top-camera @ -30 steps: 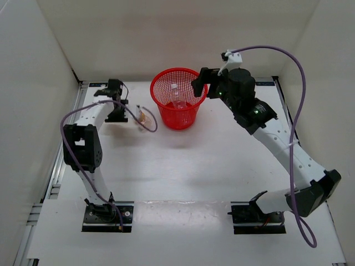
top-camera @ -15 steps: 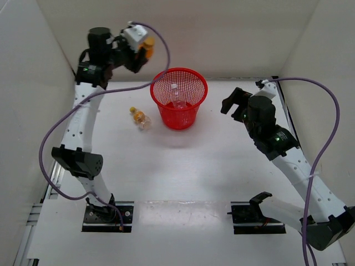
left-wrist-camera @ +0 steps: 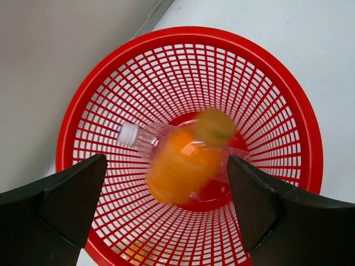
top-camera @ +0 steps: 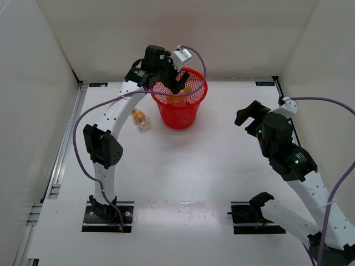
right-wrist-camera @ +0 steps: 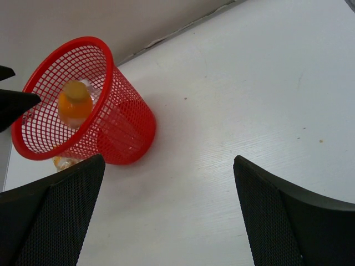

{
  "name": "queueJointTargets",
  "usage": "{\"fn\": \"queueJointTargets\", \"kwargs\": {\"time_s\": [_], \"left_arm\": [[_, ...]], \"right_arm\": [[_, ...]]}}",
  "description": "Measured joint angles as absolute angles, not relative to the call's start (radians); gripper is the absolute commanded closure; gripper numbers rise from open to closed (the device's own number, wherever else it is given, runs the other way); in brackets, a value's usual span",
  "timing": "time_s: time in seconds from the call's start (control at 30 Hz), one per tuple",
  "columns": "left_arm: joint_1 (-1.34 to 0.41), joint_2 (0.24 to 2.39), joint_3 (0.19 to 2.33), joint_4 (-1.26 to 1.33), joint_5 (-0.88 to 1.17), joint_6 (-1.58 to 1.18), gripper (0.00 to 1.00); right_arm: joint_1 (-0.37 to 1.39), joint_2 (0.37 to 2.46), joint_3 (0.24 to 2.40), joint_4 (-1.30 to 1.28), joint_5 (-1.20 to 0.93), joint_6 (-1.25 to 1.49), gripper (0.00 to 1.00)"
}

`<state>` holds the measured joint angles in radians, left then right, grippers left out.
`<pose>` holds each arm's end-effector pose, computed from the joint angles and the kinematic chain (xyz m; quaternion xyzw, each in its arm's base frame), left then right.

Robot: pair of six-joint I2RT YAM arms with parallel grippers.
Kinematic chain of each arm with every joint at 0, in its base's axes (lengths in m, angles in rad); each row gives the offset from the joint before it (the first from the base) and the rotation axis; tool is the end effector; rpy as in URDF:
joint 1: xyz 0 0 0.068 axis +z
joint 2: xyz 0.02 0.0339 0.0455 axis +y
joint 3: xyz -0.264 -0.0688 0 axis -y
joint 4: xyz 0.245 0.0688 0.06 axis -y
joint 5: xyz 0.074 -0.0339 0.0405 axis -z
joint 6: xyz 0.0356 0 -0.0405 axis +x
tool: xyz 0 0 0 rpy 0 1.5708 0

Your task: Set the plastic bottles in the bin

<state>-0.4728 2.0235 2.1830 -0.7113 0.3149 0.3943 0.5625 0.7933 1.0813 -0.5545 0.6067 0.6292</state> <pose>0.4042 -0.2191 0.3925 0.4316 0.7503 -0.1557 0.4760 0.1396 0.0640 0.4016 0.2065 0.7520 0.1285 0.6126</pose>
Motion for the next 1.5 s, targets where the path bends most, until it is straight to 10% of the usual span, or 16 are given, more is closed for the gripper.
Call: {"fn": "queueJointTargets", "kwargs": {"time_s": [0.3,0.7,1.5], "left_arm": [[-0.608,1.785,1.983,-0.683,0.003,0.843,0.00],[-0.218,1.413,1.400,-0.648,-0.008,1.593,0.02],[-0.043,1.813,1.285,-0.638,0.514,1.972,0.00]], "right_arm": [[0.566,0.831,1.081,-0.574,0.606,0.629,0.00],[0.572,0.942,1.082,-0.556,0.550,0.610,0.00],[0.572,1.035,1.025,-0.537,0.528,0.548,0.00]]}}
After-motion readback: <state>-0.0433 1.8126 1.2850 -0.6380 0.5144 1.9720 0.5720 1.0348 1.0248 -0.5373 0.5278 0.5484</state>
